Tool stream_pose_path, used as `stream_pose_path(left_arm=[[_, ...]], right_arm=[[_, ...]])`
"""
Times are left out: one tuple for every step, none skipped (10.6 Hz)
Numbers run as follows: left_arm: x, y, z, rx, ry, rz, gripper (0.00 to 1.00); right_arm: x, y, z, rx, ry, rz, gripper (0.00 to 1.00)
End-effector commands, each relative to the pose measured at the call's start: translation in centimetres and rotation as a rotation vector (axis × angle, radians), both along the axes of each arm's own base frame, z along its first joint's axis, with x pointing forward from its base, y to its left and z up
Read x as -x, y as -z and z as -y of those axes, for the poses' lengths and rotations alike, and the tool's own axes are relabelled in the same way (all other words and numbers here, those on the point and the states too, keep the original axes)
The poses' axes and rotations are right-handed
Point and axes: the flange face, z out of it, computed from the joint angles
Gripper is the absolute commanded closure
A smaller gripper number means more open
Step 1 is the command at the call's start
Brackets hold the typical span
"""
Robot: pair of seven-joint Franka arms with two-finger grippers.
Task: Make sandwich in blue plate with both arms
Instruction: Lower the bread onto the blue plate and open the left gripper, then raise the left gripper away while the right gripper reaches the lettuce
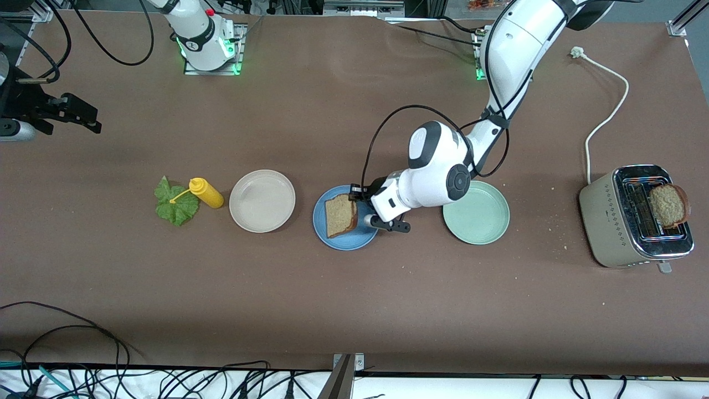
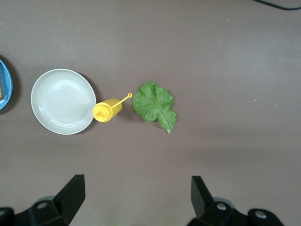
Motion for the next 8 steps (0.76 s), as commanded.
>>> stream_pose_path(left_arm=[[-2.0, -0.1, -1.8, 0.019, -0.018, 0.034, 0.0], [-2.9, -0.2, -3.4, 0.009, -0.037, 0.039, 0.0], [-3.5, -0.6, -4.6, 0.005, -0.043, 0.047, 0.0], [-4.0, -1.6, -5.8, 0.006, -0.053, 0.051, 0.0], [-4.1, -3.0, -6.9, 0.001, -0.045, 0.053, 0.0], [-3.8, -4.4, -6.9, 0.004, -0.041, 0.063, 0.0], [-3.4, -5.7, -6.9, 0.005, -0.037, 0.075, 0.0], [-2.8, -7.7, -7.8, 0.002, -0.037, 0.08, 0.0]], right_arm=[[-0.1, -0.6, 0.0, -0.012, -0.004, 0.0, 0.0], [-0.1, -0.6, 0.0, -0.012, -0.004, 0.0, 0.0], [-0.1, -0.6, 0.0, -0.012, -0.004, 0.0, 0.0], [-0.1, -0.6, 0.0, -0.012, -0.004, 0.0, 0.0], [-0.1, -0.6, 0.0, -0.012, -0.004, 0.0, 0.0], [-0.1, -0.6, 0.0, -0.009, -0.002, 0.0, 0.0], [-0.1, -0.5, 0.0, -0.003, 0.002, -0.002, 0.0], [-0.4, 0.5, 0.1, 0.0, 0.021, -0.02, 0.0]])
